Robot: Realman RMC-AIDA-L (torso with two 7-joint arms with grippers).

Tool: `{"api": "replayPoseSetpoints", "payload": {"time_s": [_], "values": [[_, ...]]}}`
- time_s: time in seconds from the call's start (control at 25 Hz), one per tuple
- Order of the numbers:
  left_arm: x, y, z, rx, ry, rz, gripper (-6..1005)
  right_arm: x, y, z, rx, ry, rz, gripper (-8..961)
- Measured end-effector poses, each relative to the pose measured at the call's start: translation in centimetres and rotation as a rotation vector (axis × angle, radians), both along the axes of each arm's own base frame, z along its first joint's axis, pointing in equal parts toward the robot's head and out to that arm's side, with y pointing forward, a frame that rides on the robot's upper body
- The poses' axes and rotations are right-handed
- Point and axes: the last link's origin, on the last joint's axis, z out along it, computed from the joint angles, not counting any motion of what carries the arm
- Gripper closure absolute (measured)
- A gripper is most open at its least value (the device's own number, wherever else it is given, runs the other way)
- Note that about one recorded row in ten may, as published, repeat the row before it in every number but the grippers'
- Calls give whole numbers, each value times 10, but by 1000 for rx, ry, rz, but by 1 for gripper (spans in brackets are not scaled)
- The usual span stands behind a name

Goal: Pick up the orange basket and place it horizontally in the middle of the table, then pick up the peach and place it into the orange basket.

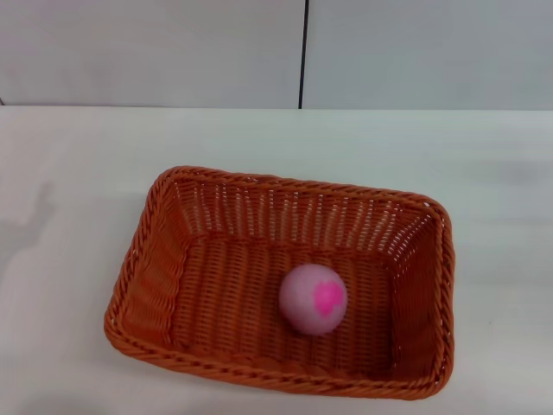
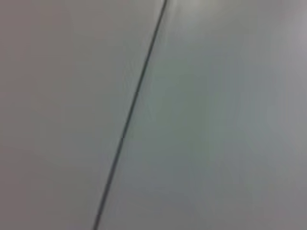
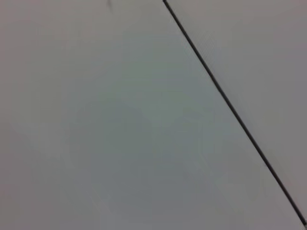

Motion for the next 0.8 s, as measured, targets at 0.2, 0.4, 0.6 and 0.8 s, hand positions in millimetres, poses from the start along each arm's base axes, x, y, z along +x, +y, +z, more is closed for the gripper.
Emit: {"api": "replayPoseSetpoints", "payload": {"time_s": [0.2, 0.4, 0.6, 0.8], "values": [[-4, -2, 5, 61, 10, 37, 157, 2, -1, 3, 15, 6, -9, 495], [-6, -4, 9, 90, 5, 56, 157, 4, -3, 3, 20, 8, -17, 495], [-9, -7, 11, 106, 3, 74, 157, 8, -7, 4, 32, 17, -34, 495], [-11, -9, 12, 116, 1, 84, 157, 9, -8, 3, 35, 23, -40, 495]]}}
